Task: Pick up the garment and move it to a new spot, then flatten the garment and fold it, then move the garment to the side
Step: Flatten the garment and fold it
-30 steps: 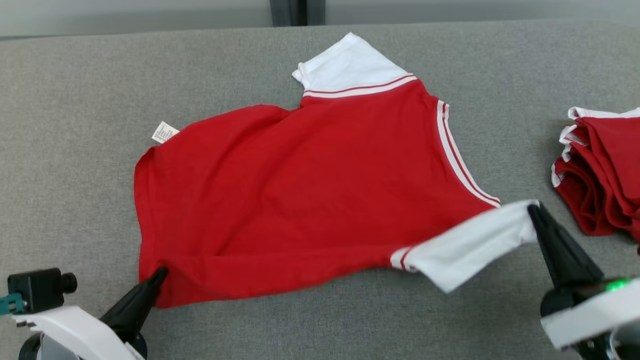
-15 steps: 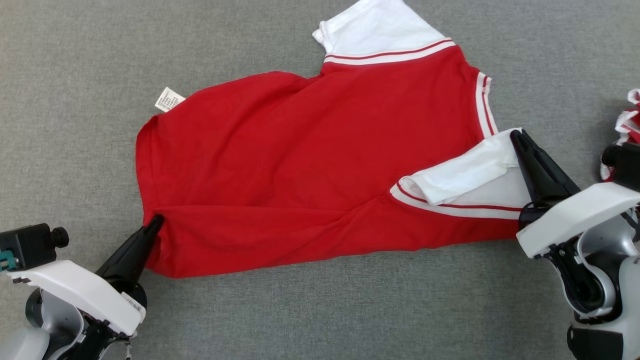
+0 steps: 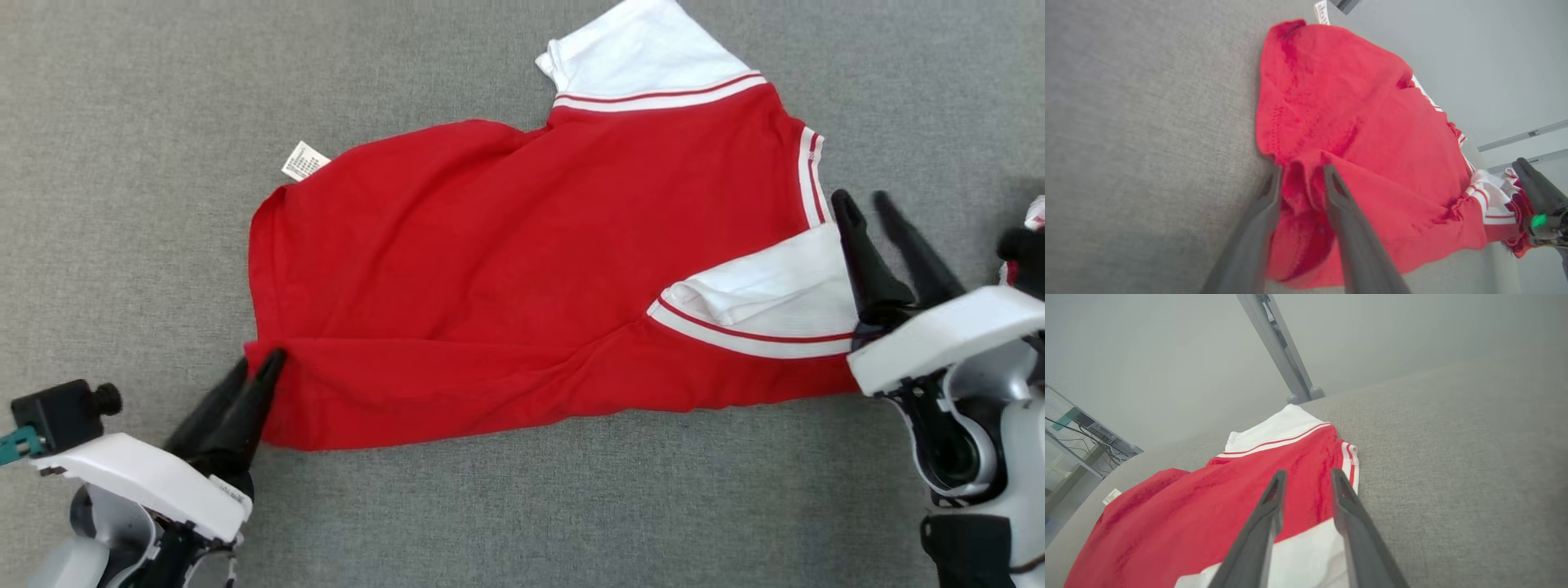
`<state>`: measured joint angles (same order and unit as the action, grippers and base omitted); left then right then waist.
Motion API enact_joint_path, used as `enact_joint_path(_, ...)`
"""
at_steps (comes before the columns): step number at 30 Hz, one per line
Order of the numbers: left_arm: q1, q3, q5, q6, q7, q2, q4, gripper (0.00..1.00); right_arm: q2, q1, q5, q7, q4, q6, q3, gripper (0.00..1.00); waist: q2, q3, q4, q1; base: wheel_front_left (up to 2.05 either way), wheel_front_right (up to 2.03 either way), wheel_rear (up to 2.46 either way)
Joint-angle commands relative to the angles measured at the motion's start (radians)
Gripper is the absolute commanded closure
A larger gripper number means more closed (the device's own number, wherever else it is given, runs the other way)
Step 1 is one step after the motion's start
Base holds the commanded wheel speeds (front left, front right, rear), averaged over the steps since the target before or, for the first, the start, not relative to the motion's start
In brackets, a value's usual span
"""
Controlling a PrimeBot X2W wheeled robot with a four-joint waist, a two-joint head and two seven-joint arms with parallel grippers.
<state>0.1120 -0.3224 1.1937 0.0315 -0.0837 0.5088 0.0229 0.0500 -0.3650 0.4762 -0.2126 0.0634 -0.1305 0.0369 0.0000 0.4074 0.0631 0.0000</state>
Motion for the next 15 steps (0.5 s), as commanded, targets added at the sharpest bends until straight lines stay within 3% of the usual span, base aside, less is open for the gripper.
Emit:
enact_joint_path(1,0.022,0.016,-0.009,0.003,0.025,-0.005,-0.002,0.0,0.007,0.018,0.0,0.021,-0.011,-0.001,0.015,0.0,0.0,-0.013,-0.001,0.0,0.0,0.0,0.0)
enact_joint_path(8,0.033,0.085,-0.108,0.069,0.215,-0.04,0.024,0.0,0.004,0.089,-0.078,0.231,-0.112,-0.001,0.069,0.0,0.0,-0.06,-0.01,0.0,0.0,0.0,0.0)
enact_joint_path(15,0.066,0.122,-0.283,0.161,0.332,-0.074,0.081,0.0,0.008,0.153,-0.254,0.384,-0.171,-0.001,0.023,0.0,0.0,-0.104,-0.021,0.0,0.0,0.0,0.0)
